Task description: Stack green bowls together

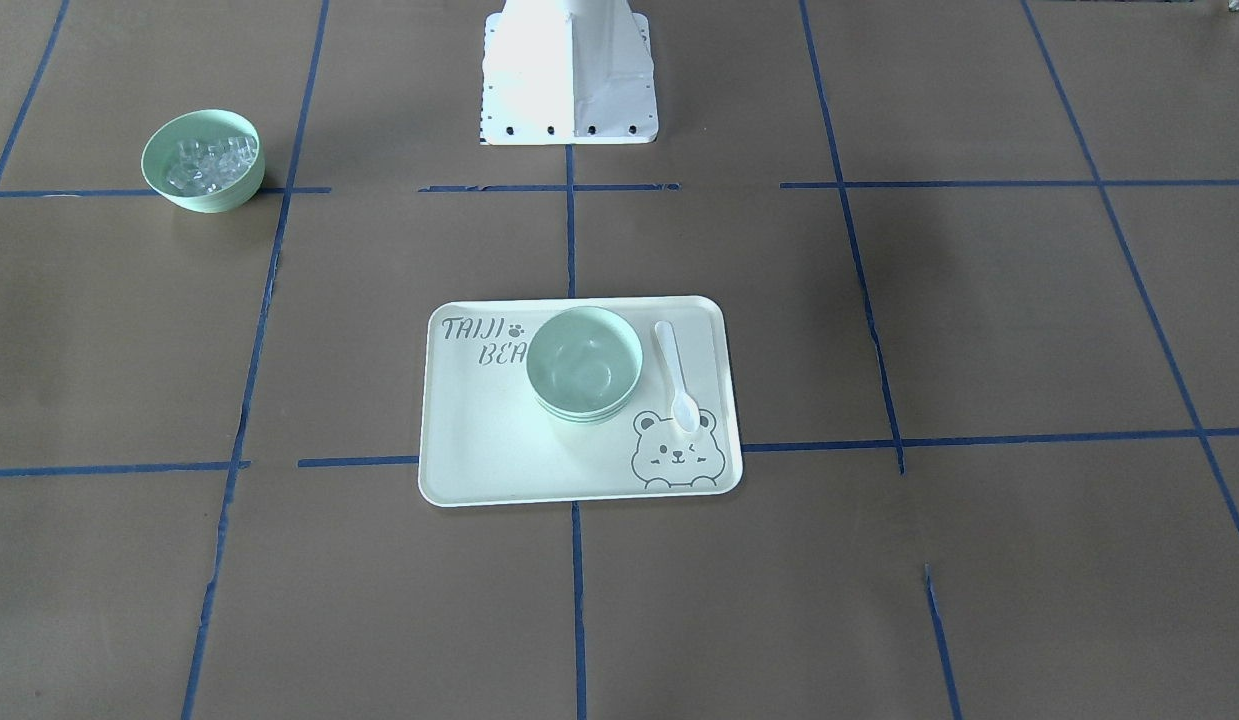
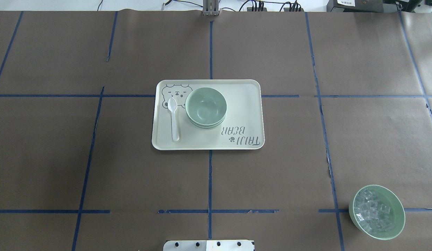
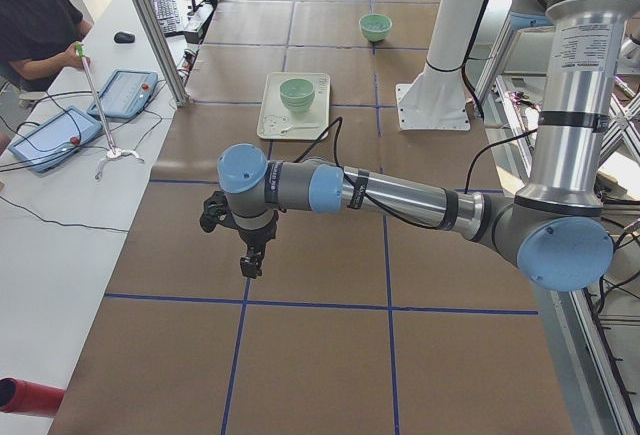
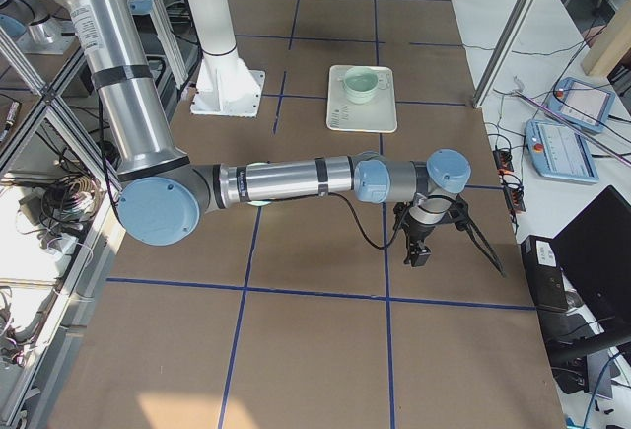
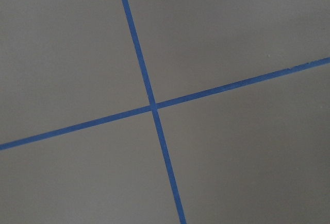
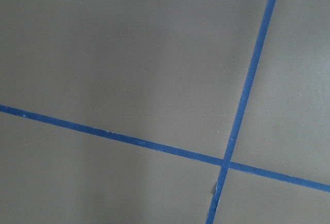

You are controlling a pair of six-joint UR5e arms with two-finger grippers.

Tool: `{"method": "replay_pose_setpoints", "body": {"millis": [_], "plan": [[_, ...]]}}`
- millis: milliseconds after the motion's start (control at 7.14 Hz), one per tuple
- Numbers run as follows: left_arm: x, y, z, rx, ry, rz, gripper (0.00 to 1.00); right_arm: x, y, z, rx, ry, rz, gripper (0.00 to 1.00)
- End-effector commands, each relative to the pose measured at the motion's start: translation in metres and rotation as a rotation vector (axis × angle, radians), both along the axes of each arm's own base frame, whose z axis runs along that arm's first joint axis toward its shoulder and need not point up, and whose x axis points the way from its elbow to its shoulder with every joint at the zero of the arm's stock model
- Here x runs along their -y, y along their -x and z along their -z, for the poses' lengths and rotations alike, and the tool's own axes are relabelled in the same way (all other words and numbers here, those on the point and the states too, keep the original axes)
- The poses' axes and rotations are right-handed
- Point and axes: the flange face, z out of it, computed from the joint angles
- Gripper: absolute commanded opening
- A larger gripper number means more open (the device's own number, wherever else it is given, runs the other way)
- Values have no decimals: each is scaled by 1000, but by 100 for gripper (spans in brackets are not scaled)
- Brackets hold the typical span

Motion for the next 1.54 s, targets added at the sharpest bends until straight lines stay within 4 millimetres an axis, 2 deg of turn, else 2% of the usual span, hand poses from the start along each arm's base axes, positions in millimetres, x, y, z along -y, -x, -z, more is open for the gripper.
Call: {"method": "replay_pose_setpoints", "body": {"millis": [0,140,420,560,700,840,980,1120,1400], "plan": [[1,-3,7,5,-5,9,100,-15,-4,33,1,-4,0,100],[3,-2,13,4,-66,12,100,-38,-4,19,-2,6,15,100],[4,-3,1,-4,-52,12,100,-40,-3,15,-3,-6,35,100],[9,-3,3,-1,-50,15,100,-42,-3,10,4,4,35,100],[7,-3,-5,-5,-38,13,100,-44,-3,-1,5,31,30,100],[9,-3,-10,-5,-29,12,100,-46,-2,-5,12,48,23,100],[5,-3,-8,-6,-26,20,100,-47,-3,-6,9,49,22,100],[4,-3,-16,-2,-9,20,100,-50,-3,-9,8,54,21,100],[7,2,-8,-5,-6,27,100,-52,-3,-12,6,59,22,100]]}}
